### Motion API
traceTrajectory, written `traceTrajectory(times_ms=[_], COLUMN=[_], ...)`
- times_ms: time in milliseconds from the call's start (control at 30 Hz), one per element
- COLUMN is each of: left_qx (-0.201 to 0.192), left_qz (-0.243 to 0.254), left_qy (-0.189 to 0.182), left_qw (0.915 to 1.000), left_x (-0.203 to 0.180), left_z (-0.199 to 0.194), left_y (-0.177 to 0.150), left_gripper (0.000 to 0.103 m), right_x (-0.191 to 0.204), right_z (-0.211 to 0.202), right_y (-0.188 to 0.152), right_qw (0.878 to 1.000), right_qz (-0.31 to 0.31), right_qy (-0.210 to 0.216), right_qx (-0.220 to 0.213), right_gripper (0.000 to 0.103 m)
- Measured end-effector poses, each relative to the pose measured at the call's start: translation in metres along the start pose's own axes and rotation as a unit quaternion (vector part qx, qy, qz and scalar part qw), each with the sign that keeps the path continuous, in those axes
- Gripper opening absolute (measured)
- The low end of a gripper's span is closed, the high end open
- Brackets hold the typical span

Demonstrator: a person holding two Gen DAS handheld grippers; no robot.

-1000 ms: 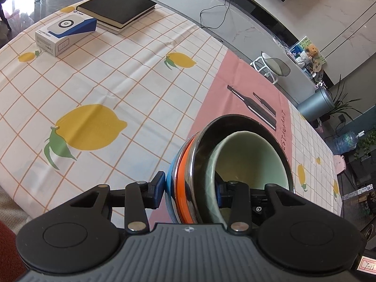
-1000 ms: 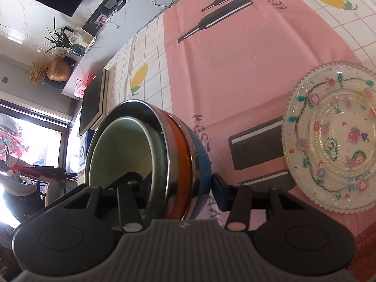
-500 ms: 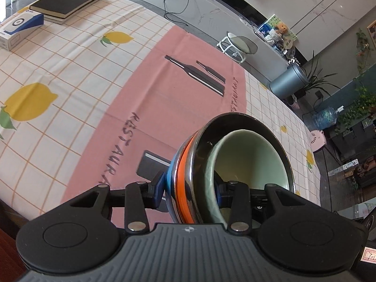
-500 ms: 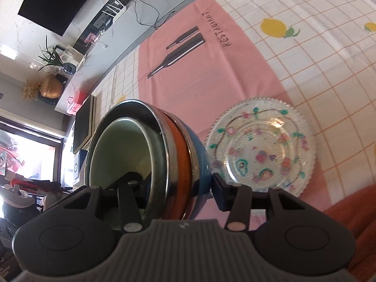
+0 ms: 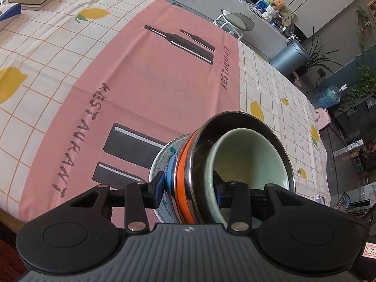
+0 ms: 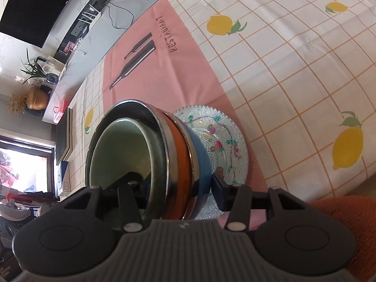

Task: Organize plates and bowls
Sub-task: 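Carry the bowl stack with both grippers onto the stacked plates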

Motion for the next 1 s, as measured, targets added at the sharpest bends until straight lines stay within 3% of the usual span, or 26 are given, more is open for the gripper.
traceTrajectory(times_ms=[800, 933, 1000], left_qx=[-0.016, -0.042, -0.051], left_qz=[0.024, 0.035, 0.038], left_qy=[0.018, 0.023, 0.022], left_qw=[0.9994, 0.9982, 0.9977], left_x=[-0.007, -0.01, -0.01], left_z=[0.005, -0.004, -0.01], left_y=[0.001, 0.004, 0.007], left_gripper=[0.046, 0.059, 0.061], right_x=[-0.005, -0.001, 0.0], right_z=[0.007, -0.001, -0.004], right_y=[0.01, 0.011, 0.013], right_qw=[1.0, 0.999, 0.999], right_qz=[-0.017, -0.039, -0.043], right_qy=[0.012, 0.003, 0.001], right_qx=[-0.006, -0.024, -0.027], right_gripper=[0.051, 0.063, 0.064])
Point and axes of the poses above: each gripper's, at about its wrist camera, not at the fingertips, and z roughly the way its jaws point, x to its left, y to its top, the point moved 6 cm from there along z, roughly the way its jaws point, and after that the axes turned 7 degrees about x, right-handed, at the moved point
